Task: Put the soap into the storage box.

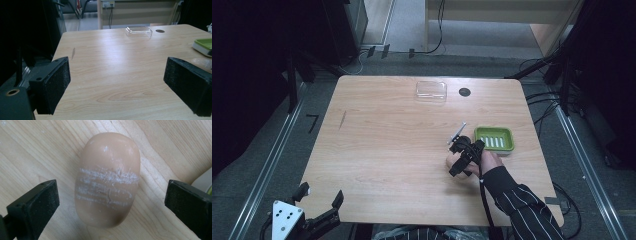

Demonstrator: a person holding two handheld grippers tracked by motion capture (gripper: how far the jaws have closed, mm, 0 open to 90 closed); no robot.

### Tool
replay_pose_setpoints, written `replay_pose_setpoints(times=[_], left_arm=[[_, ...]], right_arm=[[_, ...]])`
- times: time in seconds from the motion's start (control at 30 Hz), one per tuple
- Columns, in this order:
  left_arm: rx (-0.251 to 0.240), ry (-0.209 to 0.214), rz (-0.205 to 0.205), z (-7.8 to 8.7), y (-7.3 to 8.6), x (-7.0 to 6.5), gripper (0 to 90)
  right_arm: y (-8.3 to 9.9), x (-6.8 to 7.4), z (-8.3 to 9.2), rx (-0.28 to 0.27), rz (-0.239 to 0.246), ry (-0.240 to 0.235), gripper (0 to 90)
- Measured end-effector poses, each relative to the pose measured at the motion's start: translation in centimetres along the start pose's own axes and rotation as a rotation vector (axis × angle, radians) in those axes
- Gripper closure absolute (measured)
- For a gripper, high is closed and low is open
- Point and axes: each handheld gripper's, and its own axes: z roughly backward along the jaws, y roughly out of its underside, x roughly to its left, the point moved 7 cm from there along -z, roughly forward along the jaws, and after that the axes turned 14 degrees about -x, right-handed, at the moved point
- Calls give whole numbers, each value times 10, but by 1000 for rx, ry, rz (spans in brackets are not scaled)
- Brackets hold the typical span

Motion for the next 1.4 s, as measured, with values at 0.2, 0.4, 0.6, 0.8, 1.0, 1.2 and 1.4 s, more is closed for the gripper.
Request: replay_pose_setpoints(times=[0.2,0.4,0.6,0.8,1.0,1.2,1.4], left_arm=[[0,1,0,0,0,0,72],[-1,2,1,0,0,0,72],[-1,1,2,0,0,0,72],[-1,2,0,0,0,0,72],[0,3,-1,-1,0,0,72],[-4,2,2,0,0,0,72],[-3,2,0,0,0,0,72]], right_arm=[[-5,-1,-5,14,-5,1,1],[-6,2,-12,28,-2,-5,11],[-6,3,-15,40,-1,-6,151],[-4,2,-16,58,-1,13,220],[-4,4,-16,65,4,8,266],[-3,5,-16,68,13,8,308],[-3,5,-17,63,-1,5,321]])
